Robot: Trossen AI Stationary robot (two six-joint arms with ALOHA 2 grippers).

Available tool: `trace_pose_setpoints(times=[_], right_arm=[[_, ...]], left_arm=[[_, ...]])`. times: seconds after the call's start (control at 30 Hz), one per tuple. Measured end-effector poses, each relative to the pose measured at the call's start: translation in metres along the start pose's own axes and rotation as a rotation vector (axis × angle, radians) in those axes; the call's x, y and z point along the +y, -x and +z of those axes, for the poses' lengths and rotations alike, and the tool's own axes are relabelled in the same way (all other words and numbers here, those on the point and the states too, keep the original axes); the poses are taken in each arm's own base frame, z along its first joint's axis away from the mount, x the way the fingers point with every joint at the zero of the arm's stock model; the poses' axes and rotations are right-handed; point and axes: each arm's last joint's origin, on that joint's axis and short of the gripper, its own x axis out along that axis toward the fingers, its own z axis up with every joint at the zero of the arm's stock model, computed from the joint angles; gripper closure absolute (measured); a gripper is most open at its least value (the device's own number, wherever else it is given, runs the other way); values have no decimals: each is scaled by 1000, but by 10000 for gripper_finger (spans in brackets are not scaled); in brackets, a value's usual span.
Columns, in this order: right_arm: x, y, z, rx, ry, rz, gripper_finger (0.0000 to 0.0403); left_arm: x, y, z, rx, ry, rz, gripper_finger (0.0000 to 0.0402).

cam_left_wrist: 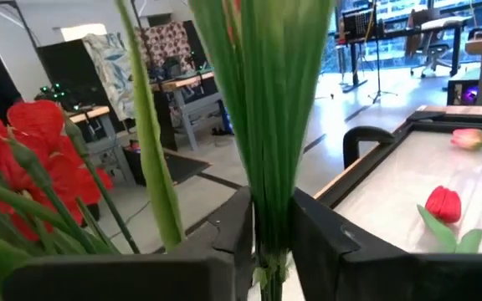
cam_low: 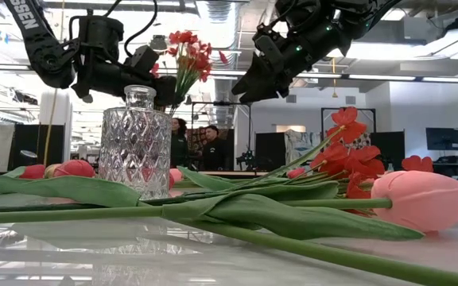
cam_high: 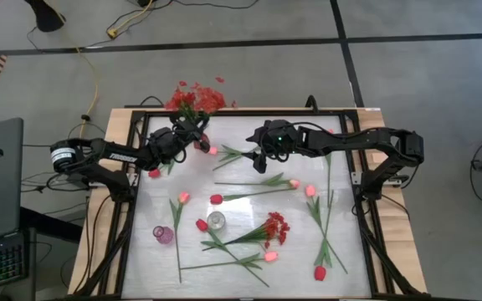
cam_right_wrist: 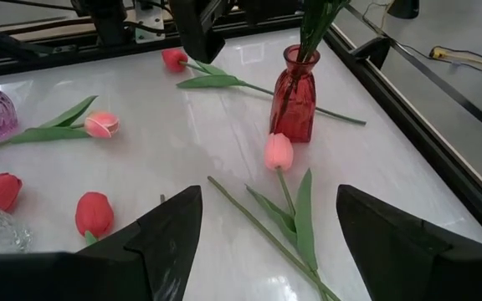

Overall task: Sort flowers into vase by color
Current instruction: Put the orange flowers into the red vase

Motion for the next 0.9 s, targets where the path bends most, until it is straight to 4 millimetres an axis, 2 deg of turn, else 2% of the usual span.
trace_pose_setpoints(times=[0.4, 0.53, 0.9], right_arm=[[0, 0, 0, 0, 0, 0, 101], [0, 0, 0, 1, 0, 0, 101], [0, 0, 0, 1, 0, 0, 101]], left_arm=[[-3, 2, 1, 11, -40, 48, 239], [-7, 6, 5, 13, -73, 75, 229], [-13, 27, 18, 87, -130, 3, 227]])
